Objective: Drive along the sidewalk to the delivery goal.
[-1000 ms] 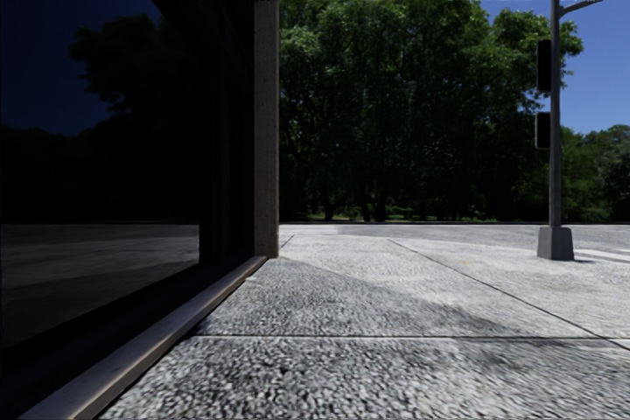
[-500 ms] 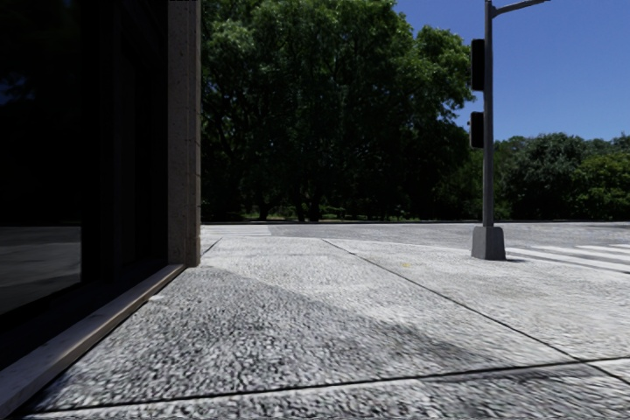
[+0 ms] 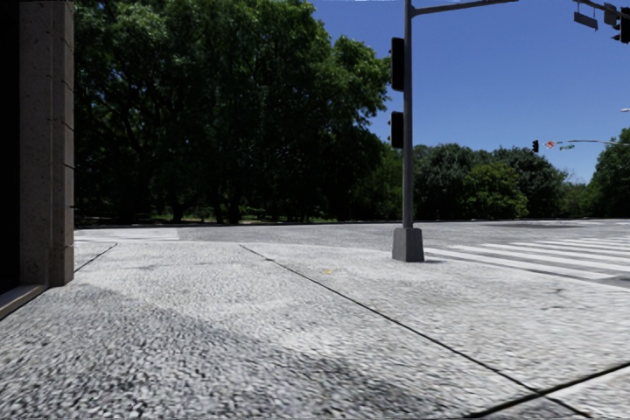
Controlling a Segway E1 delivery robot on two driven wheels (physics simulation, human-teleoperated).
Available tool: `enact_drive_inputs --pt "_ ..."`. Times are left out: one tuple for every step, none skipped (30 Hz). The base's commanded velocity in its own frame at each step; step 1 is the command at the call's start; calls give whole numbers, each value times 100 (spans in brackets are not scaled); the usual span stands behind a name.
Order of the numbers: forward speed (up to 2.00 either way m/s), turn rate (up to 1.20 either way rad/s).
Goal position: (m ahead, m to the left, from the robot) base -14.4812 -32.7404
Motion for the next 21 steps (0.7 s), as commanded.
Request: enact_drive_inputs --pt "139 -58" --pt "142 -58" --pt "148 -58" --pt "153 -58" --pt "153 -58" --pt "160 -58" --pt "169 -58" --pt "175 -58" --pt "186 -58" --pt "200 -50" --pt "200 -45" --pt "200 -45" --pt "200 -44" --pt "200 -43" --pt "200 -43" --pt "200 -43" --pt "200 -43" --pt "200 -47" --pt "200 -47" --pt "200 -52" --pt "200 -54"
